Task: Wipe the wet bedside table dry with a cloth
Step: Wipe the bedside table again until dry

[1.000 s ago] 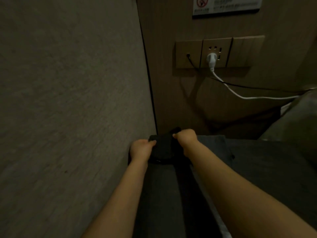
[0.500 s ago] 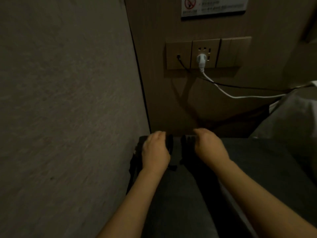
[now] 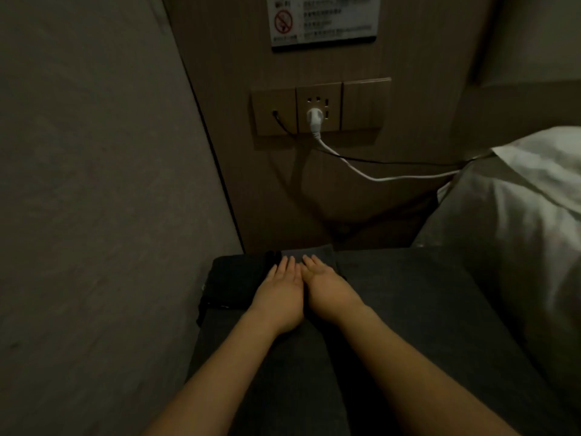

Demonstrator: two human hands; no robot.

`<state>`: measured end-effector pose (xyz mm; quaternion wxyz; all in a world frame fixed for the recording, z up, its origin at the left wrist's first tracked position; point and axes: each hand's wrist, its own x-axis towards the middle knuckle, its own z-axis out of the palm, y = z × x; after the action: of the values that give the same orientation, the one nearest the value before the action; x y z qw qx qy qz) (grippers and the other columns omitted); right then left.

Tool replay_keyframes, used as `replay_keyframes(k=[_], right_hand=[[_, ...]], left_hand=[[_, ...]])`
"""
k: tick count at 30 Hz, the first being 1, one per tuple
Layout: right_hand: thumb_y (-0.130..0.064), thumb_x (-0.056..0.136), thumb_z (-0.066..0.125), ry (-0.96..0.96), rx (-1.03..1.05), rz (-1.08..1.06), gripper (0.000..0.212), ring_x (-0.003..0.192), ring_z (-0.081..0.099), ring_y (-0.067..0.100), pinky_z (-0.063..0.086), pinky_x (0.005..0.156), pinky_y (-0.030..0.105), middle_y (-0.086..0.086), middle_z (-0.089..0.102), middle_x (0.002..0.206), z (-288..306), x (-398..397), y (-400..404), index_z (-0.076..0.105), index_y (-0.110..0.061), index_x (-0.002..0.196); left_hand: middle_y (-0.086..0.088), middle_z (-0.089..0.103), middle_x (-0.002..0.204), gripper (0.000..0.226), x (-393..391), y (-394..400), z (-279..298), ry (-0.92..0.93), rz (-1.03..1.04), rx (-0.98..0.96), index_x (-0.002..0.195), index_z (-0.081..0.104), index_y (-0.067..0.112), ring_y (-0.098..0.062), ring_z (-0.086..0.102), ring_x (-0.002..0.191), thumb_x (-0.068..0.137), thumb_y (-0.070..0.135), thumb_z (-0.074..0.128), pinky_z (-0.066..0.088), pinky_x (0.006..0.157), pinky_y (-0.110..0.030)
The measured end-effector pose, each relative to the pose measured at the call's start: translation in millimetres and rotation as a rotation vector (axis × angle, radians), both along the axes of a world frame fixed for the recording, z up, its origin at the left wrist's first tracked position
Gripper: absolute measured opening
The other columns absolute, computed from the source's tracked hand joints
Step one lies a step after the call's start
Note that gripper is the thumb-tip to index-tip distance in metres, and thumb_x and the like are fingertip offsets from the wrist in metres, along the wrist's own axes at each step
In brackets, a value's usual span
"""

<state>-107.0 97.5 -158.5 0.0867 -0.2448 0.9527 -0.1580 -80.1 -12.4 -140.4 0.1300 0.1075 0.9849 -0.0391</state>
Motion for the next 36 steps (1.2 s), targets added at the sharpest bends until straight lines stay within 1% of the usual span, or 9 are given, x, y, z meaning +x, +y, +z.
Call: replay_keyframes(k=[3, 6, 9, 14, 22, 28, 33, 36], right_hand=[[-0.009, 0.096, 0.033, 0.008, 0.041, 0.002, 0.056, 0.146, 0.004, 0.025, 0.007, 0.12, 0.036, 0.014, 0.006, 0.158, -4.2, -3.8, 10.0, 0.01, -0.006, 0.147], [-0.008, 0.097, 0.032, -0.01, 0.053, -0.001, 0.057, 0.146, 0.002, 0.024, 0.006, 0.12, 0.035, 0.013, 0.002, 0.158, -3.0, -7.5, 25.5, 0.006, -0.006, 0.147], [-0.008, 0.097, 0.033, -0.005, 0.044, -0.028, 0.057, 0.146, 0.003, 0.023, 0.007, 0.12, 0.034, 0.012, 0.004, 0.158, -1.9, -9.5, 45.8, 0.007, -0.007, 0.147], [-0.011, 0.097, 0.035, 0.004, 0.054, -0.084, 0.057, 0.146, 0.004, 0.021, 0.007, 0.119, 0.033, 0.009, 0.004, 0.159, -0.8, -12.6, 84.5, 0.007, -0.011, 0.148], [-0.015, 0.099, 0.031, 0.011, 0.055, -0.191, 0.053, 0.146, 0.006, 0.019, 0.006, 0.117, 0.028, 0.007, 0.006, 0.159, -0.1, -17.3, 144.3, 0.01, -0.013, 0.148], [-0.015, 0.099, 0.032, 0.022, 0.07, -0.269, 0.052, 0.146, 0.009, 0.018, 0.008, 0.117, 0.028, 0.007, 0.009, 0.158, 1.6, -14.3, 182.6, 0.012, -0.013, 0.148], [-0.017, 0.099, 0.033, 0.028, 0.073, -0.293, 0.052, 0.145, 0.011, 0.02, 0.008, 0.117, 0.027, 0.009, 0.011, 0.158, -2.8, -7.6, 204.3, 0.014, -0.013, 0.147], [-0.018, 0.1, 0.034, 0.024, 0.079, -0.313, 0.053, 0.146, 0.009, 0.02, 0.007, 0.116, 0.027, 0.008, 0.01, 0.158, -2.9, 1.3, 209.4, 0.013, -0.014, 0.148]], left_hand=[[-0.017, -0.011, 0.16, 0.073, -5.3, 6.4, 3.4, -0.049, -0.02, -0.02, 0.15, -0.008, 0.002, -0.027, -0.008, 0.149, 0.096, 0.016, 0.04, -0.001, 0.122, -0.037], [-0.019, -0.012, 0.159, 0.077, -11.1, 19.8, 5.8, -0.093, -0.033, -0.026, 0.149, -0.01, 0.001, -0.028, -0.007, 0.149, 0.095, 0.014, 0.042, 0.002, 0.123, -0.038], [-0.02, -0.013, 0.159, 0.078, -16.8, 40.3, 7.2, -0.118, -0.054, -0.028, 0.149, -0.011, 0.0, -0.029, -0.007, 0.149, 0.095, 0.014, 0.044, 0.003, 0.123, -0.038], [-0.02, -0.012, 0.159, 0.079, -26.0, 79.4, 9.0, -0.127, -0.101, -0.021, 0.149, -0.01, -0.001, -0.03, -0.006, 0.149, 0.095, 0.016, 0.045, 0.003, 0.123, -0.039], [-0.019, -0.016, 0.159, 0.076, -40.2, 141.0, 9.0, -0.147, -0.145, 0.022, 0.149, -0.012, 0.0, -0.03, -0.009, 0.149, 0.095, 0.012, 0.041, 0.004, 0.121, -0.039], [-0.02, -0.014, 0.159, 0.077, -44.1, 179.7, 6.3, -0.14, -0.208, 0.054, 0.149, -0.01, -0.001, -0.032, -0.007, 0.149, 0.094, 0.013, 0.043, 0.005, 0.121, -0.04], [-0.022, -0.012, 0.159, 0.072, -39.7, 200.8, 1.6, -0.114, -0.24, 0.06, 0.149, -0.009, -0.004, -0.033, -0.005, 0.148, 0.096, 0.014, 0.037, 0.007, 0.121, -0.04], [-0.021, -0.012, 0.159, 0.073, -33.5, 205.9, 0.3, -0.121, -0.261, 0.06, 0.149, -0.009, -0.003, -0.033, -0.006, 0.148, 0.096, 0.015, 0.038, 0.006, 0.121, -0.04]])
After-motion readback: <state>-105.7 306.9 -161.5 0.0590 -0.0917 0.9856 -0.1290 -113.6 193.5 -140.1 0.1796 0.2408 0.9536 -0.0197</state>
